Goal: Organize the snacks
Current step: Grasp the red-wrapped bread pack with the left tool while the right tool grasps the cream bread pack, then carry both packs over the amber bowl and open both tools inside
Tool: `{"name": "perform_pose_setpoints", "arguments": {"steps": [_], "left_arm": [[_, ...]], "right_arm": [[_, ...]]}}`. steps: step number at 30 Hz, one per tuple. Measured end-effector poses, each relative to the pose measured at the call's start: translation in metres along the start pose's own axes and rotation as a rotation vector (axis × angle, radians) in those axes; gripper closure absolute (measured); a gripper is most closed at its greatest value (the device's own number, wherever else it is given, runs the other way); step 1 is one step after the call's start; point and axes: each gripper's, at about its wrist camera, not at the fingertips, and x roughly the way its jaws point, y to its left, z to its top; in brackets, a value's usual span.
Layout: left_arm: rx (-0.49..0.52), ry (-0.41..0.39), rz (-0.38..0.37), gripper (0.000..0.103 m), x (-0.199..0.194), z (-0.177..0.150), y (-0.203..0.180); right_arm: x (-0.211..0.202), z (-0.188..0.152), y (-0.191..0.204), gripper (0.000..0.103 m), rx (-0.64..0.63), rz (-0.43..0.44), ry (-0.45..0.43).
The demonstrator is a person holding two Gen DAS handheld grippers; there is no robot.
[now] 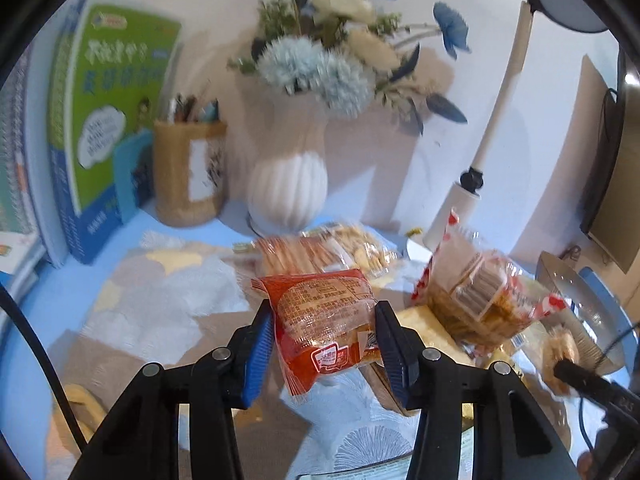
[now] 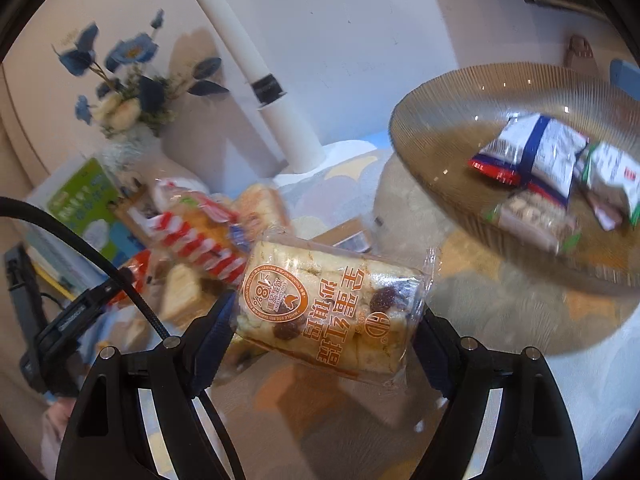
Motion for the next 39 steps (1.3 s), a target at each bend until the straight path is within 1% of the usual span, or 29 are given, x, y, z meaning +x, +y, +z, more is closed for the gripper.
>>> {"name": "perform_pose_setpoints", "arguments": {"steps": [2,5,8,9,10,12,15,16,17,18,19,20,21,22,23,24,25,26,27,28,30,32,37,39], "left_arm": [[-0.008,-0.012,0.010,0.055,-0.009,0.005,-0.001],[-0.005,-0.019,0.020,0.055,-0.023,0.015,-0.011],[0.019,-0.045,0.030,0.055,-0.038,0.031,-0.034],[0.028,-0.061,0.024,0.055,-0.045,0.037,-0.045],[0.032,-0.070,0.008,0.055,-0.050,0.042,-0.053],[0.039,-0.096,-0.064,0.055,-0.058,0.057,-0.080],[0.061,-0.120,-0.153,0.055,-0.058,0.073,-0.129],[0.065,-0.120,-0.181,0.055,-0.055,0.076,-0.145],[0.068,-0.113,-0.215,0.055,-0.051,0.078,-0.162],[0.074,-0.086,-0.270,0.055,-0.041,0.079,-0.187],[0.073,-0.059,-0.306,0.055,-0.032,0.079,-0.203],[0.074,-0.016,-0.349,0.055,-0.018,0.076,-0.227],[0.080,0.011,-0.368,0.055,-0.009,0.074,-0.242],[0.093,0.051,-0.382,0.052,0.005,0.068,-0.263],[0.105,0.089,-0.383,0.045,0.017,0.064,-0.279],[0.129,0.152,-0.386,0.039,0.033,0.057,-0.295],[0.159,0.216,-0.371,0.029,0.047,0.051,-0.306],[0.187,0.269,-0.341,0.028,0.056,0.045,-0.314],[0.211,0.311,-0.295,0.028,0.064,0.039,-0.317],[0.223,0.323,-0.269,0.028,0.066,0.036,-0.315],[0.244,0.319,-0.210,0.028,0.065,0.034,-0.305],[0.249,0.297,-0.166,0.027,0.059,0.036,-0.290],[0.256,0.223,-0.107,0.019,0.020,0.053,-0.238],[0.265,0.184,-0.076,0.014,0.005,0.063,-0.214]], "right_arm": [[-0.009,-0.003,0.004,0.022,-0.003,0.007,-0.021],[-0.029,0.002,0.009,0.022,0.016,0.052,-0.070],[-0.056,0.021,0.013,0.022,0.033,0.070,-0.134],[-0.069,0.033,0.013,0.022,0.036,0.080,-0.172],[-0.078,0.040,0.010,0.022,0.040,0.090,-0.199],[-0.096,0.059,0.000,0.021,0.056,0.084,-0.247],[-0.111,0.081,-0.019,0.021,0.075,0.030,-0.273],[-0.115,0.089,-0.028,0.021,0.075,-0.007,-0.275],[-0.118,0.094,-0.035,0.021,0.074,-0.040,-0.271],[-0.119,0.099,-0.044,0.021,0.073,-0.081,-0.265],[-0.118,0.105,-0.053,0.021,0.072,-0.128,-0.254],[-0.117,0.107,-0.060,0.021,0.071,-0.160,-0.245],[-0.117,0.109,-0.070,0.019,0.078,-0.197,-0.238],[-0.116,0.109,-0.081,0.017,0.087,-0.225,-0.230],[-0.111,0.110,-0.089,0.013,0.094,-0.245,-0.217],[-0.107,0.112,-0.099,0.010,0.106,-0.276,-0.178],[-0.106,0.111,-0.105,0.009,0.113,-0.291,-0.154],[-0.106,0.110,-0.109,0.009,0.119,-0.300,-0.139],[-0.107,0.108,-0.112,0.009,0.126,-0.303,-0.135],[-0.107,0.106,-0.112,0.009,0.128,-0.297,-0.136],[-0.108,0.103,-0.110,0.008,0.123,-0.279,-0.137],[-0.105,0.101,-0.098,0.008,0.102,-0.256,-0.136],[-0.092,0.092,-0.041,0.008,0.002,-0.143,-0.124],[-0.085,0.086,-0.016,0.001,-0.052,-0.097,-0.112]]}}
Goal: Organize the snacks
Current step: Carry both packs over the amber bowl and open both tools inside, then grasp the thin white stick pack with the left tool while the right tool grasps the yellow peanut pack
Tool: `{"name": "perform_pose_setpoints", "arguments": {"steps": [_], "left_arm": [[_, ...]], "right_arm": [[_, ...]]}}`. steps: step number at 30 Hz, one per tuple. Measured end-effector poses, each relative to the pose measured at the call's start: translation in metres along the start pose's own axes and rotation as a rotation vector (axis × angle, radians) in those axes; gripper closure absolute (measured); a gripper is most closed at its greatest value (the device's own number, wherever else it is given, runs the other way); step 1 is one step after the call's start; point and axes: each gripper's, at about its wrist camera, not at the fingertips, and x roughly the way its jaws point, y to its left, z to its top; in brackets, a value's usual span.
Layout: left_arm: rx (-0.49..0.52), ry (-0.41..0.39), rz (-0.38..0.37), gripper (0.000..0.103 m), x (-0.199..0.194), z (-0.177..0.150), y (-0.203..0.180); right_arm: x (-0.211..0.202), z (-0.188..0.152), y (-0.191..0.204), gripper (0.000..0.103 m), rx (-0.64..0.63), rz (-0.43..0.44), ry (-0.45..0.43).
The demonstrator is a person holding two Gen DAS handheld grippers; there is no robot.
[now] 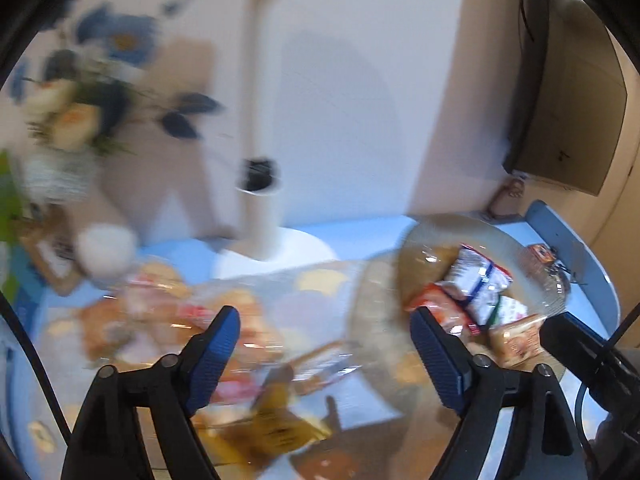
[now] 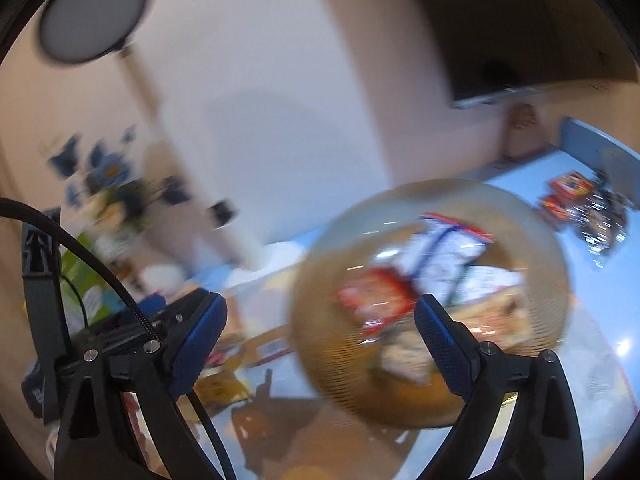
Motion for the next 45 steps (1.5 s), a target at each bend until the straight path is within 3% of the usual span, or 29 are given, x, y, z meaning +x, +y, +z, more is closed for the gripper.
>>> {"name": "perform_pose_setpoints", "arguments": {"steps": [2,4,6,10,13,16,18,19,20,21,22,26,35,41,45], "left_arm": [[0.009,-0.046,0.066,0.003,-0.017,-0.001,0.026],[0.027,-0.075,0.151,0.002,-0.030,-0.004,0.055],[0.050,-0.062,0.185,0.002,-0.042,-0.010,0.078],[0.091,0.002,0.187,0.002,-0.052,-0.044,0.120],[0.103,0.110,0.123,0.002,-0.042,-0.081,0.142],[0.189,0.219,0.029,0.002,-0.021,-0.116,0.144],[0.341,0.285,0.035,0.000,0.004,-0.139,0.136],[0.360,0.200,-0.019,0.000,0.006,-0.149,0.140],[0.329,0.196,-0.060,0.000,0.012,-0.152,0.145],[0.274,0.253,-0.100,0.000,0.027,-0.154,0.151],[0.226,0.238,-0.110,0.000,0.032,-0.154,0.155],[0.247,0.232,-0.053,0.000,0.055,-0.170,0.141],[0.236,0.232,-0.066,0.000,0.107,-0.194,0.115],[0.236,0.230,-0.067,0.000,0.131,-0.200,0.097],[0.234,0.228,-0.068,0.000,0.120,-0.198,0.109]], "right_arm": [[0.005,-0.007,0.021,0.000,-0.040,0.039,0.013],[0.016,-0.014,0.039,0.000,-0.062,0.077,0.051],[0.027,-0.021,0.054,0.000,-0.082,0.109,0.086],[0.060,-0.049,0.086,0.000,-0.189,0.134,0.164],[0.094,-0.068,0.096,0.000,-0.271,0.087,0.255],[0.118,-0.081,0.093,0.000,-0.266,0.087,0.309],[0.147,-0.096,0.083,0.000,-0.202,0.161,0.375],[0.150,-0.100,0.080,0.000,-0.201,0.175,0.338],[0.147,-0.100,0.083,0.000,-0.211,0.171,0.326],[0.148,-0.101,0.086,0.000,-0.223,0.157,0.341],[0.148,-0.104,0.088,0.000,-0.242,0.147,0.337],[0.149,-0.108,0.097,0.000,-0.291,0.101,0.346],[0.160,-0.116,0.115,0.000,-0.433,-0.027,0.372],[0.165,-0.120,0.121,0.000,-0.458,-0.047,0.377],[0.164,-0.119,0.120,0.000,-0.457,-0.047,0.377]]}}
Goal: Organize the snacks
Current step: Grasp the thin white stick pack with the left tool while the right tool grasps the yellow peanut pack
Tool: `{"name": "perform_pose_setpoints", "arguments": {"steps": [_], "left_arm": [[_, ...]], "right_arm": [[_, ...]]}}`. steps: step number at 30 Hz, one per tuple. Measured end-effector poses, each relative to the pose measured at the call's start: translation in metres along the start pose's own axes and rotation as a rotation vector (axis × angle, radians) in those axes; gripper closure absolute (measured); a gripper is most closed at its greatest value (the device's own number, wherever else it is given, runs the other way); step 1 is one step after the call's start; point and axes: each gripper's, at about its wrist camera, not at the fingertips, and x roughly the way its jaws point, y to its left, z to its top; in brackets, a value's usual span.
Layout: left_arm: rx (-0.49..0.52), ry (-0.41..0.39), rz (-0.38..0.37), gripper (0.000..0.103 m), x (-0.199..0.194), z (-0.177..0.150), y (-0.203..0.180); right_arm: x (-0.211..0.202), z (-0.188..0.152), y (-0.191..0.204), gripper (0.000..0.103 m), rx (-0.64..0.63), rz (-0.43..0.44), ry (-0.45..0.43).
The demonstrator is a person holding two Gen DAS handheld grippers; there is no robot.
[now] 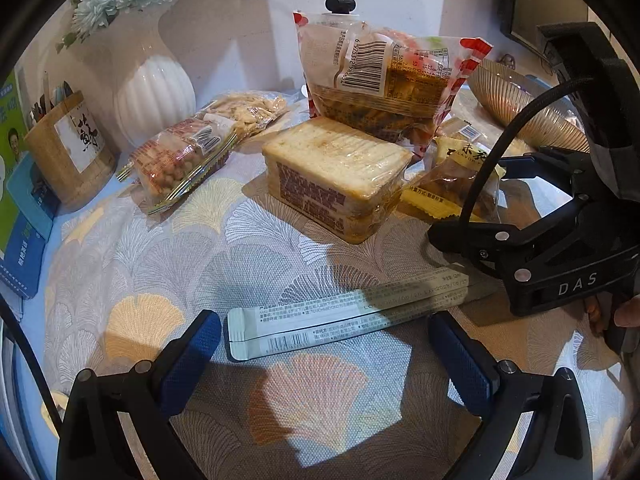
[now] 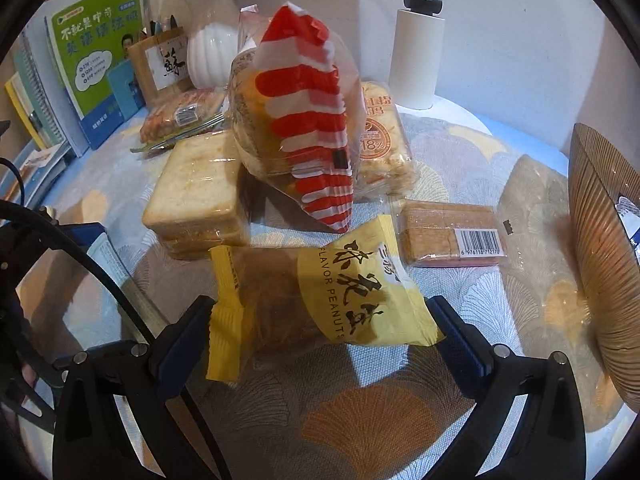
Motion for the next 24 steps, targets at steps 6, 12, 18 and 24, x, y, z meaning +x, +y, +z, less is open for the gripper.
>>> {"name": "perform_pose_setpoints", "arguments": {"steps": [6,12,18,24], "left_arm": [[-0.001,-0.003,-0.002,0.000,-0.003,-0.001,0.002],[-0.002,-0.006,-0.003,0.000,-0.001,-0.001,0.001],[-0.003,-0.010,-0.004,0.000,-0.004,-0.001,0.004],[-0.004,-0.015,-0.006,0.000,0.004,0.000,-0.003]], "right_arm": [[0.000,0.001,0.000,0.000,0.001,0.002,-0.001],[0.000,0.000,-0.001,0.000,-0.002,0.005,-0.001],[-0.001,-0.001,-0.002,0.000,-0.002,0.005,-0.002],[-0.001,-0.001,0.001,0.000,-0.006,-0.003,0.000]]}}
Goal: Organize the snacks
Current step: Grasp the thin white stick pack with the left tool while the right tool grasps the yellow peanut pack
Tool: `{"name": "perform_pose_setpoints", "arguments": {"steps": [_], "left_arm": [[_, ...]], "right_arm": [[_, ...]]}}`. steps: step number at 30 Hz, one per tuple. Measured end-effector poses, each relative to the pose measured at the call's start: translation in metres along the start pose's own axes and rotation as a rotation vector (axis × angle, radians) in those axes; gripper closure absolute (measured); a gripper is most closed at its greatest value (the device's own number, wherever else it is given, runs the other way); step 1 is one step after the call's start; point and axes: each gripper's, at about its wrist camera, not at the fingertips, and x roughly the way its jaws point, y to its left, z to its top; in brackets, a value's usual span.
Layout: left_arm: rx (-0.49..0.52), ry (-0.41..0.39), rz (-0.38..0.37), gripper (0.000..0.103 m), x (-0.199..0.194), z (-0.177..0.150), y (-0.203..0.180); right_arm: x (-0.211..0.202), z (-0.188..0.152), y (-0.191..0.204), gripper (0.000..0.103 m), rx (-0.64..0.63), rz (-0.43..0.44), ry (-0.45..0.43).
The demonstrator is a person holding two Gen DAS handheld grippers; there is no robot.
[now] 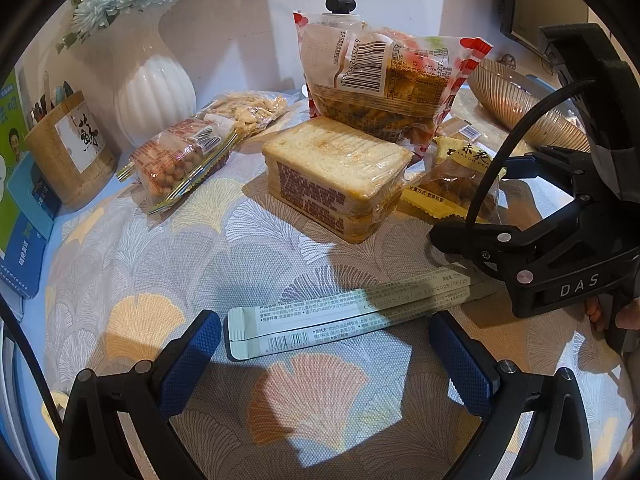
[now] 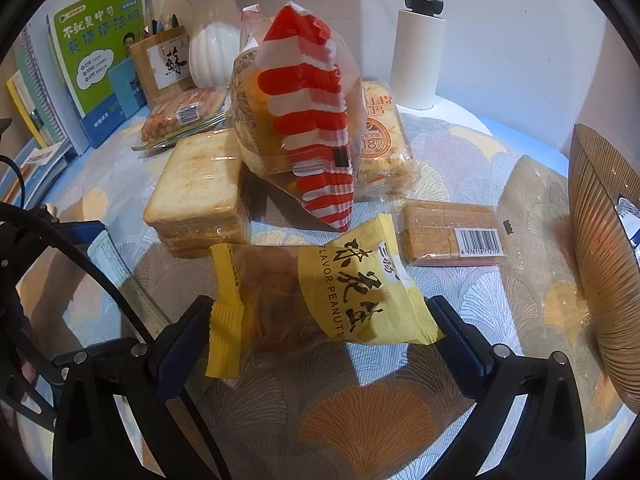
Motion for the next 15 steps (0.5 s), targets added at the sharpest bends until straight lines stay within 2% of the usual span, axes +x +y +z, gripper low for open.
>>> {"name": "perform_pose_setpoints", "arguments": {"steps": [15], "left_arm": [[-0.003,-0.006,-0.003,0.000,-0.0029,-0.0007,0.0019]], "right_arm": [[0.0003,0.0002,0.0001,0.000,-0.002,0.000,0.000]]}}
